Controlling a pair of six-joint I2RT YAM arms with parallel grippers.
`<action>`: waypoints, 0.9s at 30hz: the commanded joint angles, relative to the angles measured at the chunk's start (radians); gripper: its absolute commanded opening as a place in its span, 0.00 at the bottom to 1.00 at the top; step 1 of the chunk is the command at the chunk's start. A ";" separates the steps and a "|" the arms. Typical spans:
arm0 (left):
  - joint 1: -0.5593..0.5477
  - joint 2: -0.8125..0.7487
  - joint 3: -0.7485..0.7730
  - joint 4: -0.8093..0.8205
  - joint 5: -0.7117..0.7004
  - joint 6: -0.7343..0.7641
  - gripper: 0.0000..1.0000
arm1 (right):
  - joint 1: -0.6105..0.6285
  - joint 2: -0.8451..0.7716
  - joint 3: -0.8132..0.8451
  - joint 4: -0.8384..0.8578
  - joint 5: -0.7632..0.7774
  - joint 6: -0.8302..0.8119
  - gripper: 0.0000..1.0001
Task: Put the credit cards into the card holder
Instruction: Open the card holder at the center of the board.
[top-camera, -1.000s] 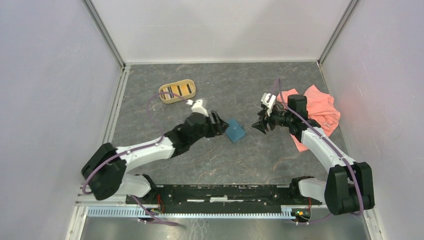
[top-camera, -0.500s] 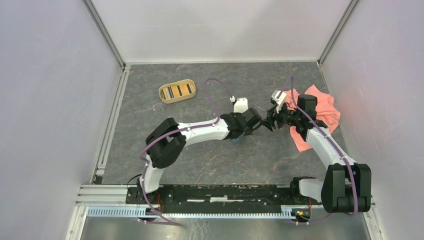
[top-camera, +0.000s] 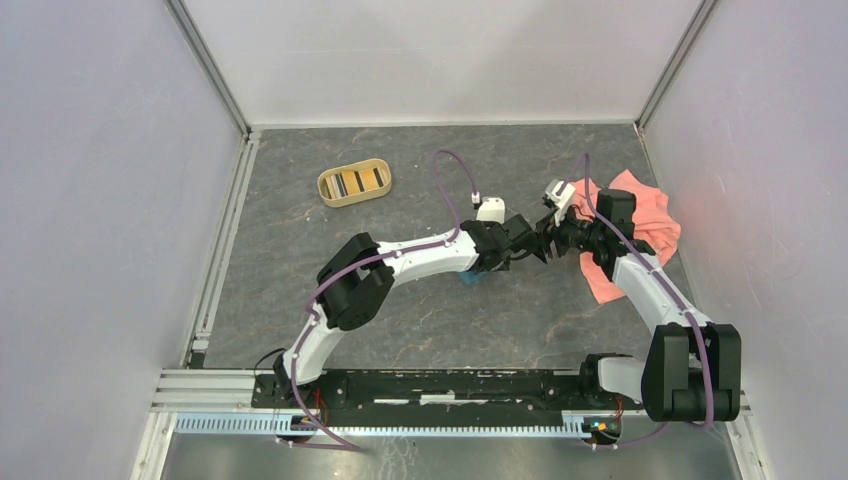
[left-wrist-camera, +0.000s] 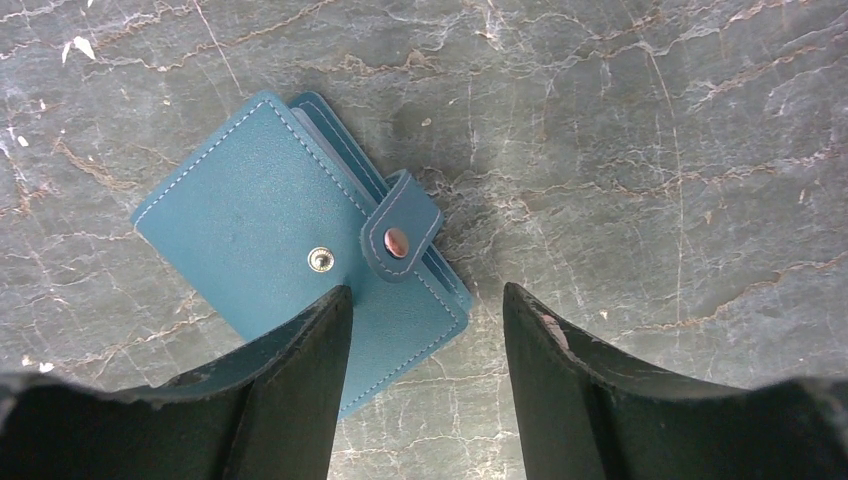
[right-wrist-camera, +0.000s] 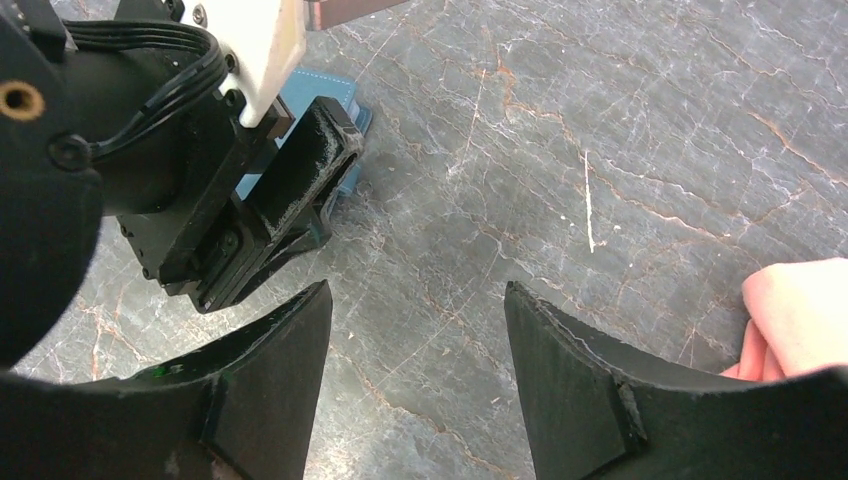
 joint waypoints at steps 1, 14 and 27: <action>-0.002 0.022 0.036 -0.127 -0.066 0.022 0.64 | 0.002 0.001 0.000 0.018 -0.033 0.009 0.71; -0.002 -0.032 -0.049 -0.167 -0.142 0.034 0.57 | 0.003 -0.003 -0.005 0.023 -0.046 0.014 0.71; -0.001 -0.129 -0.199 -0.030 -0.137 0.164 0.75 | 0.003 0.001 -0.010 0.028 -0.067 0.018 0.72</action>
